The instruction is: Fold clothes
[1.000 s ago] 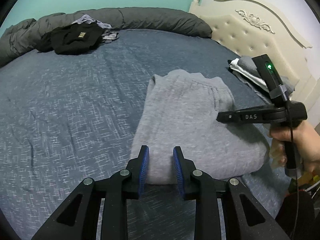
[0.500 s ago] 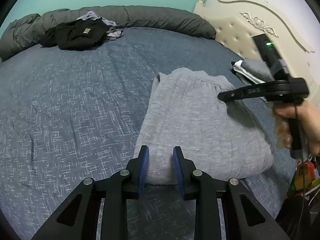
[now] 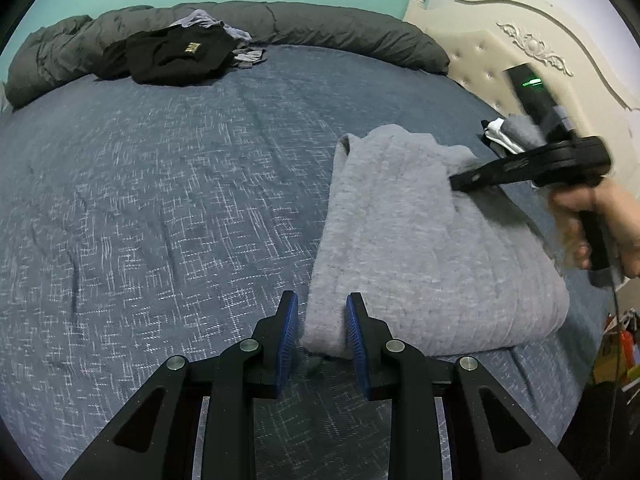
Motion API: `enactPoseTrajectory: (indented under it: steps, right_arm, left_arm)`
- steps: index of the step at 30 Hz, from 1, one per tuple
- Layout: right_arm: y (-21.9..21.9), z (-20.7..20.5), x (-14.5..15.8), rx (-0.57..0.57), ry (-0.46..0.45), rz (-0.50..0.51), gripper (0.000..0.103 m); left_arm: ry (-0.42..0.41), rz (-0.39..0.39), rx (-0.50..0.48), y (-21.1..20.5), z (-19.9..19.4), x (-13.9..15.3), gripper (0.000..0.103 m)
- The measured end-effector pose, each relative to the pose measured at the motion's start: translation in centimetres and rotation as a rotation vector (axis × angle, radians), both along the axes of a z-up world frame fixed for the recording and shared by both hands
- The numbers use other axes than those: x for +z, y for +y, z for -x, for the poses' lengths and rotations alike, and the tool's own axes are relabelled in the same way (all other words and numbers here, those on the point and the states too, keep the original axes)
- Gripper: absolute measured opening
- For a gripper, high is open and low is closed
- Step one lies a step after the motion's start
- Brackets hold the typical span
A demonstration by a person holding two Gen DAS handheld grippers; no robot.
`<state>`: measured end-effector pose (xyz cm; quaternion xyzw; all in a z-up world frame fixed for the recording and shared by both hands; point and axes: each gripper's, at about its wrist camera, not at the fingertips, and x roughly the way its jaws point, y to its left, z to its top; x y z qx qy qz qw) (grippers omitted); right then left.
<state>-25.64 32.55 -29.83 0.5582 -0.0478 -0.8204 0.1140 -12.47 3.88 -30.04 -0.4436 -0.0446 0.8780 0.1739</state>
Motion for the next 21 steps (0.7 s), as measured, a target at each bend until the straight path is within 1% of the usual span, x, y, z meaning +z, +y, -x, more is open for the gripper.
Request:
enactPoseTrajectory:
  steps: [1,2,3,4,5,6,7,8,9,10,12,15,16,19,21]
  right_arm:
    - [0.4,-0.3,0.7,-0.006,0.012,0.021,0.004]
    - [1.1,-1.4,1.3,-0.025,0.022,0.044,0.006]
    - [1.9,-2.5,1.8,-0.047,0.032,0.068,0.011]
    - [2.6,-3.7,2.3,-0.069,0.042,0.092,0.019]
    - [3.4,-4.9,2.8,-0.090,0.052,0.115,0.026]
    - [4.2,-6.1,3.3,-0.112,0.062,0.139,0.039]
    - [4.9,-7.5,3.2,-0.142,0.058,0.171,0.045]
    - [5.6,-8.9,2.9,-0.174,0.049,0.205,0.047]
    - [6.0,-10.1,2.6,-0.202,0.042,0.238,0.052]
    - [6.4,-11.2,2.3,-0.228,0.036,0.270,0.060]
    - [7.0,-13.2,0.8,-0.282,0.016,0.325,0.070]
    - [6.8,-15.4,-0.8,-0.318,-0.024,0.341,0.070]
    - [6.7,-16.0,-1.4,-0.325,-0.026,0.346,0.072]
    - [6.8,-16.8,-1.4,-0.331,-0.011,0.343,0.078]
    - [6.7,-17.0,-1.2,-0.327,-0.004,0.344,0.079]
  left_arm:
    - [0.001,-0.006,0.002,0.0,-0.1,0.1,0.038]
    - [0.004,-0.016,0.005,0.0,-0.1,0.2,0.045]
    - [0.009,-0.028,0.008,0.0,-0.2,0.4,0.047]
    - [0.013,-0.041,0.012,0.0,-0.2,0.6,0.048]
    - [0.016,-0.049,0.014,0.1,-0.3,0.8,0.050]
    - [0.018,-0.052,0.016,0.2,-0.3,0.8,0.051]
    - [0.019,-0.054,0.018,0.3,-0.4,0.9,0.054]
    - [0.018,-0.056,0.019,0.4,-0.4,0.9,0.056]
    - [0.015,-0.058,0.019,0.5,-0.4,0.9,0.057]
    - [0.012,-0.058,0.019,0.6,-0.4,0.8,0.057]
    - [0.006,-0.055,0.015,0.9,-0.6,0.6,0.057]
    - [-0.002,-0.044,0.011,0.9,-0.9,0.3,0.057]
    - [-0.006,-0.045,0.012,0.8,-0.9,0.3,0.058]
    - [-0.016,-0.056,0.016,0.6,-0.9,0.1,0.058]
    - [-0.017,-0.055,0.015,0.5,-0.8,0.1,0.058]
